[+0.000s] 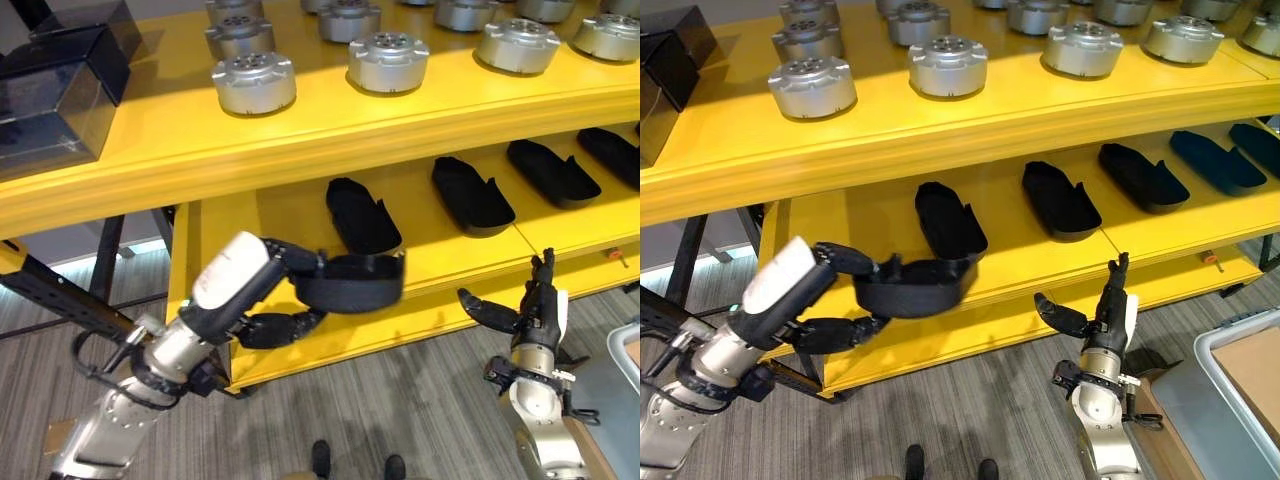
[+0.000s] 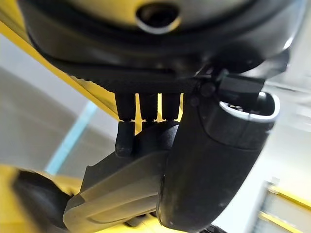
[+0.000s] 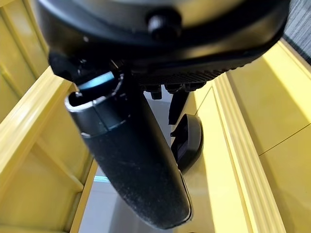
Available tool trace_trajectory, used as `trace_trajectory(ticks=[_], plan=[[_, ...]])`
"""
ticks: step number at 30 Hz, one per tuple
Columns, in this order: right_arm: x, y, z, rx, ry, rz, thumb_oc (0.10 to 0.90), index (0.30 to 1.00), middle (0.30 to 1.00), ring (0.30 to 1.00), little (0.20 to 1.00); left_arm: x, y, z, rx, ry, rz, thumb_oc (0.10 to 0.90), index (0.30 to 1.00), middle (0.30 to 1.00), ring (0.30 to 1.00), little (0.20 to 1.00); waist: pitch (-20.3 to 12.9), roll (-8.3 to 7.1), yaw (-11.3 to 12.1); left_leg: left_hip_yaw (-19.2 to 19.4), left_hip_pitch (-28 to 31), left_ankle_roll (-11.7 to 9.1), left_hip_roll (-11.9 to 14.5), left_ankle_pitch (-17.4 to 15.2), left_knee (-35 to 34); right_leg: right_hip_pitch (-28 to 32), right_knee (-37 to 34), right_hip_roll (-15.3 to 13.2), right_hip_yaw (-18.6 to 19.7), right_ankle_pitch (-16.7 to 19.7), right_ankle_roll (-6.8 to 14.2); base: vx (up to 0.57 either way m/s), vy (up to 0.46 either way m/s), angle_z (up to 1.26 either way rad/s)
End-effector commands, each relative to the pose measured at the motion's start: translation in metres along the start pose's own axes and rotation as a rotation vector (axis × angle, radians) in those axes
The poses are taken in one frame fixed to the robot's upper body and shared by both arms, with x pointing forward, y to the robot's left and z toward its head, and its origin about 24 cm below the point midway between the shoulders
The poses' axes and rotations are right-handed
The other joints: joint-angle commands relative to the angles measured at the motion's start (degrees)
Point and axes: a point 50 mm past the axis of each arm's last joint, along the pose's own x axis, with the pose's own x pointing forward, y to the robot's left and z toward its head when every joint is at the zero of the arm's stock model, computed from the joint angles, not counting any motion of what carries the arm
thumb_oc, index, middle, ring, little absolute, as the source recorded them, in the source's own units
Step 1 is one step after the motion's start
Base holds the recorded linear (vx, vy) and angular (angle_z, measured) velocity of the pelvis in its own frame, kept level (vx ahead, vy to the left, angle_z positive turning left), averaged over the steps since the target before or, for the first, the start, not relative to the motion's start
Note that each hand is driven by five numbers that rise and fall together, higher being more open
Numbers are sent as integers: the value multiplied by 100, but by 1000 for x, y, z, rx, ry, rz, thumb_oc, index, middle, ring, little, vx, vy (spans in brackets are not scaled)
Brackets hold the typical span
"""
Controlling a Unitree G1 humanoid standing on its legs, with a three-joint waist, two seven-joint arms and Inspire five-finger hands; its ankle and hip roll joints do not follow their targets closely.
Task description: Move parts from the plastic box to the shelf.
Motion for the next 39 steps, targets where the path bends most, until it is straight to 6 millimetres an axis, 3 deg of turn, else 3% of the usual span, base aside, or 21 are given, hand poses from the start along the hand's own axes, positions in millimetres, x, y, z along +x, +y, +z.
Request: trace_trajectory(ticks=[1,6,9,10,17,18,31,36,39], plan=[[12,-2,65,60,-368,20,900,1000,1000,1000,1000,1,37,-1,131,-57,378,400,300,300,300,300,-515,-173,1,502,302,-14,15,-619,31,-177,153,-120,10,-43,258,23,-37,-1],[12,-10,61,55,-363,11,900,1000,1000,1000,1000,-22,45,-14,356,34,543,400,300,300,300,300,-520,-203,16,510,307,-49,53,-601,27,-160,88,-110,-7,-20,244,19,-30,-1],[10,-10,61,44,-372,15,900,1000,1000,1000,1000,-33,50,-18,393,64,624,400,300,300,300,300,-525,-225,23,511,307,-70,70,-598,35,-150,38,-111,-18,-2,237,12,-16,0],[10,-12,62,39,-380,9,900,1000,1000,1000,1000,-43,50,-21,432,124,612,400,300,300,300,300,-522,-245,58,519,305,-95,86,-596,39,-155,7,-112,-29,12,250,32,-42,0],[14,-9,61,31,-371,34,900,1000,1000,1000,1000,-47,36,-42,466,265,442,400,300,300,300,300,-531,-241,37,556,301,-116,127,-584,48,-178,6,-82,-24,11,248,10,-12,-3],[15,-8,61,32,-368,51,900,1000,1000,1000,1000,-48,26,-54,488,307,354,400,300,300,300,300,-533,-239,-16,583,296,-118,139,-592,62,-195,13,-67,-7,6,247,11,-17,-5],[24,0,59,-3,-370,149,900,1000,1000,1000,1000,-52,-28,-111,385,575,59,400,300,300,300,300,-531,-142,-370,804,400,-123,218,-584,63,-236,23,-12,207,12,256,6,17,-10],[24,-1,57,-14,-369,161,900,1000,1000,1000,1000,-55,-39,-118,347,620,12,400,300,300,300,300,-515,-133,-442,871,422,-115,231,-596,74,-248,25,-6,269,18,268,5,34,-9],[26,-1,56,-21,-362,177,900,1000,1000,1000,1000,-60,-56,-121,293,668,-46,400,300,300,300,300,-492,-138,-497,909,428,-100,225,-611,83,-266,25,-3,312,29,276,0,51,-16]])
